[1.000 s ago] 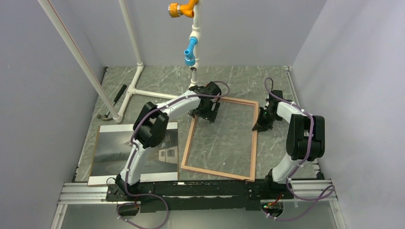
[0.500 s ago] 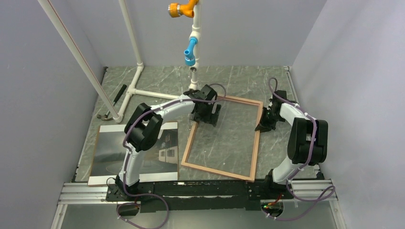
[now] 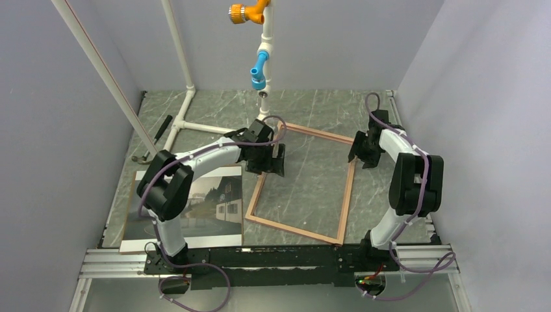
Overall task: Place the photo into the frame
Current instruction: Adjust the photo frame at the center of the board.
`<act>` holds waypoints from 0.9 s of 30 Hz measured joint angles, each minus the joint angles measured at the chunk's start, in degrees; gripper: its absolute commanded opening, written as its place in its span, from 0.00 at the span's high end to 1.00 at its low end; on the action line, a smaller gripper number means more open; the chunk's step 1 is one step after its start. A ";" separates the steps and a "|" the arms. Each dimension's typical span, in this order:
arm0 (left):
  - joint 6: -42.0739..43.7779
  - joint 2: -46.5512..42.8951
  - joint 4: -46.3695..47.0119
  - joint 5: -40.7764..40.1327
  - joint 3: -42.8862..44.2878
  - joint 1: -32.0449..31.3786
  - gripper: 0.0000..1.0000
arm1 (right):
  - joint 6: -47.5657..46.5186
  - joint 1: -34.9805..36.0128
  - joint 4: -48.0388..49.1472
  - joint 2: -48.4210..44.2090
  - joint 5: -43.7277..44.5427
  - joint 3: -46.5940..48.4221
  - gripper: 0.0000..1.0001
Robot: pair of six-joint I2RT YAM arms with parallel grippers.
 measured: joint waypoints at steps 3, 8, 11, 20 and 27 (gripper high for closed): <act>-0.35 -0.81 0.74 -0.02 -2.01 1.68 0.05 | 0.00 0.81 -0.24 0.70 1.79 1.07 0.44; -0.46 0.52 0.26 -0.70 -3.10 2.27 0.05 | 0.13 1.81 -0.39 4.83 3.91 3.78 0.59; -0.46 1.90 -0.39 -2.21 -3.10 2.27 0.05 | 0.85 1.92 -0.66 8.41 3.89 5.44 0.69; -0.33 3.23 -1.09 -3.67 -2.95 2.32 0.09 | -1.16 3.91 -6.67 13.09 6.29 12.15 1.00; -1.16 3.72 1.92 0.68 -3.13 0.94 0.10 | -1.77 5.27 -11.50 16.85 10.47 18.01 1.00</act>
